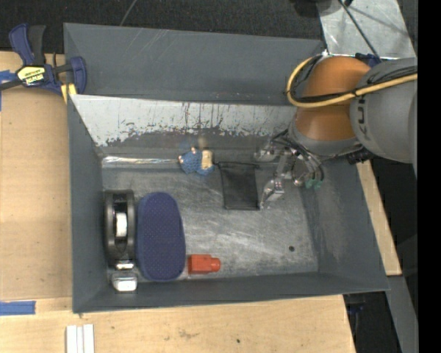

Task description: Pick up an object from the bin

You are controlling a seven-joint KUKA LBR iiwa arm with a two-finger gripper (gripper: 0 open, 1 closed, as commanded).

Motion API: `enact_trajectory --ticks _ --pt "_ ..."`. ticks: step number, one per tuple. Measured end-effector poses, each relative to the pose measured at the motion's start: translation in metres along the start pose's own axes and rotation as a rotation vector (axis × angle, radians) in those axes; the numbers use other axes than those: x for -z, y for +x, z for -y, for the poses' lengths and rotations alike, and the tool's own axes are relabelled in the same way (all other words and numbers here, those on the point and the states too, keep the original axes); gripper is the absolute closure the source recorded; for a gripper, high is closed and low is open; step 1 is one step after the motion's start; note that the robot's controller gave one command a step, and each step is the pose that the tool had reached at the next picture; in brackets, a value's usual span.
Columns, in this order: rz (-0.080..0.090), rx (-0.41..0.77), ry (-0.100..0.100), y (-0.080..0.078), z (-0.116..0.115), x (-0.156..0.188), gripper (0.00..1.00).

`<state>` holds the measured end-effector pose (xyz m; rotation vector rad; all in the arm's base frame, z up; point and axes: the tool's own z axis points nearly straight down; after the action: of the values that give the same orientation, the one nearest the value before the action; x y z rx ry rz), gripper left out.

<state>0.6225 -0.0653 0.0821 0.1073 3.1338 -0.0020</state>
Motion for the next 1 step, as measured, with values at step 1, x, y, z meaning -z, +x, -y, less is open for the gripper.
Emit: enact_trajectory --ticks 1 --pt "0.001 -0.219 -0.002 0.0053 -0.0357 0.0193 0.0"
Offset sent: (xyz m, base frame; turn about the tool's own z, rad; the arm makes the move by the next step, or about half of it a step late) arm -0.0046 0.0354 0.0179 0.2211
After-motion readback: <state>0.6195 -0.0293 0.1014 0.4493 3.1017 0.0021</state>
